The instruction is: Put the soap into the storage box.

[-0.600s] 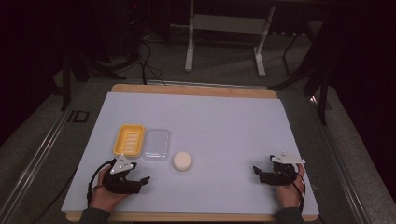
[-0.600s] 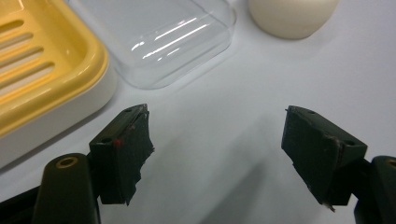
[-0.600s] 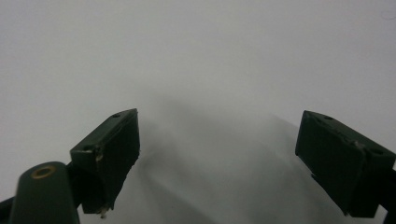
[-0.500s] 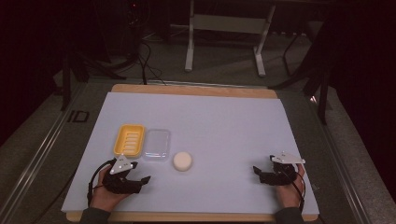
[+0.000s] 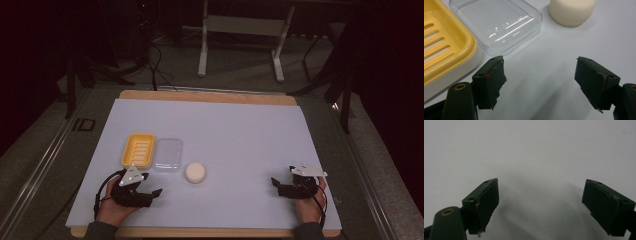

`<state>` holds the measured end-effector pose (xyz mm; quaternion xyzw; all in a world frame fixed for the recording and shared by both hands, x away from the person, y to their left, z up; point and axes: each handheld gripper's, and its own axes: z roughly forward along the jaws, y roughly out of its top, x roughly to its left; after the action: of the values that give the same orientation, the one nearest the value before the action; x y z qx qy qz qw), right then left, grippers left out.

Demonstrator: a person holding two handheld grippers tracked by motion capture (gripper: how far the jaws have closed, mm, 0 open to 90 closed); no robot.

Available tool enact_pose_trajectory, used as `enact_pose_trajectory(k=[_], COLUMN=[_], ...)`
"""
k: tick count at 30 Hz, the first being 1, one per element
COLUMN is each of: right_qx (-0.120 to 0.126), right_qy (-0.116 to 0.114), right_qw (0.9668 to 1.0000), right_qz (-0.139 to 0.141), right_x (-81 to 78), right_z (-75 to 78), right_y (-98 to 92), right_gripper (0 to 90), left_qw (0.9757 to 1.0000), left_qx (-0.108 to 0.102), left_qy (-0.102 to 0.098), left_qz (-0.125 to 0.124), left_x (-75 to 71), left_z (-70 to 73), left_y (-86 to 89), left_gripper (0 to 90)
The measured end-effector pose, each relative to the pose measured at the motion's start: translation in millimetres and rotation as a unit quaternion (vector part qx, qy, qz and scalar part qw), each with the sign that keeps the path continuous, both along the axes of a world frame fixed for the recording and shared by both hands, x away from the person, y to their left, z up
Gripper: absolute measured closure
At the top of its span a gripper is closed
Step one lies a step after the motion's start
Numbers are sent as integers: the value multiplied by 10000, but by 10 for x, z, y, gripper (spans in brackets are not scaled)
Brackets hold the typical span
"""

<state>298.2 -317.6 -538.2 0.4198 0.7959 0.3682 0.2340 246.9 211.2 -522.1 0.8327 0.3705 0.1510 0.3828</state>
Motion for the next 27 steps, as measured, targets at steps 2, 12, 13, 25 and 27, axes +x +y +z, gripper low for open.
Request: enact_pose_trajectory(k=[2,12,13,25,27], right_qx=[-21,-90,-93,-87,-90], right_qy=[1,-33,-34,-31,-33], right_qw=[10000,10000,9999,10000,9999], right_qz=[-9,20,21,30,30], right_x=[-1,-3,-4,-4,-4], right_z=[-1,-3,-3,-3,-4], right_y=[5,15,15,14,15], right_gripper=[140,140,140,140,140], left_qw=[10000,9974,9971,9925,9919], left_qx=[32,436,461,728,769], left_qy=[-10,28,40,70,63], left_qz=[-74,-568,-606,-980,-1013], left_x=[8,86,97,196,203], left_z=[16,76,84,166,176], left_y=[-13,-124,-132,-233,-248], left_gripper=[243,243,243,243,243])
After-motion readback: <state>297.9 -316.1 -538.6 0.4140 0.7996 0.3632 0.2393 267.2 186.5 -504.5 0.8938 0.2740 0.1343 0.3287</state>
